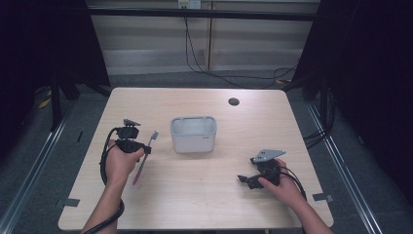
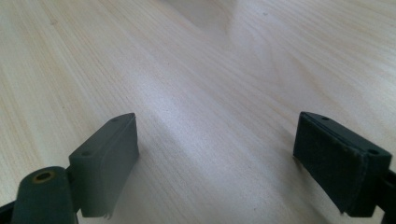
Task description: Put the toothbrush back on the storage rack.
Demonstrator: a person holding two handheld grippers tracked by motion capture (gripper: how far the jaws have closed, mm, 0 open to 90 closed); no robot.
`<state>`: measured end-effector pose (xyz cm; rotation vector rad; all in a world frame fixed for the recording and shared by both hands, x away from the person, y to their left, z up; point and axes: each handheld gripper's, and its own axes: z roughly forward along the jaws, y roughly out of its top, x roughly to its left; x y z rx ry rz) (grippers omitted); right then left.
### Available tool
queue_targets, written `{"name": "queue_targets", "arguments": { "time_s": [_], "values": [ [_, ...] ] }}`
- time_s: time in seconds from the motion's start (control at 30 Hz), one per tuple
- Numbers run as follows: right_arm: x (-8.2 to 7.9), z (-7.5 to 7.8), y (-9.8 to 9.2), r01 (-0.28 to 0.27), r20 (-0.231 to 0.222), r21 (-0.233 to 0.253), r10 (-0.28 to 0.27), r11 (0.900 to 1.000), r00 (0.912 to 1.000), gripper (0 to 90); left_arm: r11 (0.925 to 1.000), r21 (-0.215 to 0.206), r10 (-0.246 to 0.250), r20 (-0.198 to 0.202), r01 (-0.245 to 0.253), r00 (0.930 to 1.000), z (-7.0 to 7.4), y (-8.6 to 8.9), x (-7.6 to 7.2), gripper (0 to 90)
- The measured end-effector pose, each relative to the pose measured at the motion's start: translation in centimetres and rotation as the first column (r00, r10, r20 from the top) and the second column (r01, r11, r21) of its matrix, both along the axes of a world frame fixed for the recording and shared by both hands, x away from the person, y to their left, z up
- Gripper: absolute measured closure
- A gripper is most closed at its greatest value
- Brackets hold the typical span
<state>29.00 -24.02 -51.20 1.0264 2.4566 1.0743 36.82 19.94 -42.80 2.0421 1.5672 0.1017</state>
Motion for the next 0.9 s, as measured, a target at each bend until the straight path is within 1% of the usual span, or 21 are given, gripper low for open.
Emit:
{"name": "queue_targets", "arguments": {
  "time_s": [0.13,0.37,0.43,0.47,0.57,0.67,0.73,0.8,0.87,0.9],
  "values": [
    [0.0,0.0,0.0,0.000,0.000,0.000,0.000,1.000,1.0000,13.3,0.9999,-0.013,0.002,0.044,-0.001,0.9990,0.6,0.1,-0.1,80.8],
    [0.0,0.0,0.0,0.000,0.000,-0.001,0.000,1.000,1.0000,13.4,0.9987,-0.051,0.007,0.080,-0.003,0.9968,1.5,0.3,-0.4,80.7],
    [0.0,0.0,0.0,0.000,0.000,-0.001,0.000,1.000,1.0000,13.4,0.9983,-0.059,0.009,0.100,-0.003,0.9949,1.9,0.3,-0.4,80.7],
    [0.0,0.0,0.0,0.000,0.000,0.000,0.000,1.000,1.0000,13.4,0.9982,-0.059,0.002,0.111,0.005,0.9939,2.1,0.4,-0.4,80.8],
    [0.0,0.0,0.0,0.000,0.000,-0.001,0.000,1.000,1.0000,13.4,0.9962,-0.087,0.001,0.131,0.010,0.9914,2.6,0.3,-0.5,80.8],
    [0.0,0.0,0.0,0.000,0.000,-0.001,0.000,1.000,1.0000,13.3,0.9948,-0.100,-0.008,0.146,0.023,0.9892,3.1,0.2,-0.6,80.7],
    [0.0,0.0,0.0,0.000,0.000,-0.001,0.000,1.000,1.0000,13.4,0.9942,-0.106,-0.002,0.166,0.020,0.9861,3.4,0.2,-0.7,80.7],
    [0.0,0.0,0.0,0.000,0.000,-0.001,0.000,1.000,1.0000,13.3,0.9918,-0.126,0.003,0.180,0.020,0.9837,3.6,0.2,-0.7,80.7],
    [0.0,0.0,0.0,0.000,0.000,-0.001,0.000,1.000,1.0000,13.3,0.9918,-0.126,0.004,0.202,0.022,0.9793,3.9,0.2,-0.8,80.7],
    [0.0,0.0,0.0,0.000,0.000,-0.001,0.000,1.000,1.0000,13.3,0.9909,-0.133,0.012,0.209,0.017,0.9779,4.0,0.2,-0.8,80.7]
  ]
}}
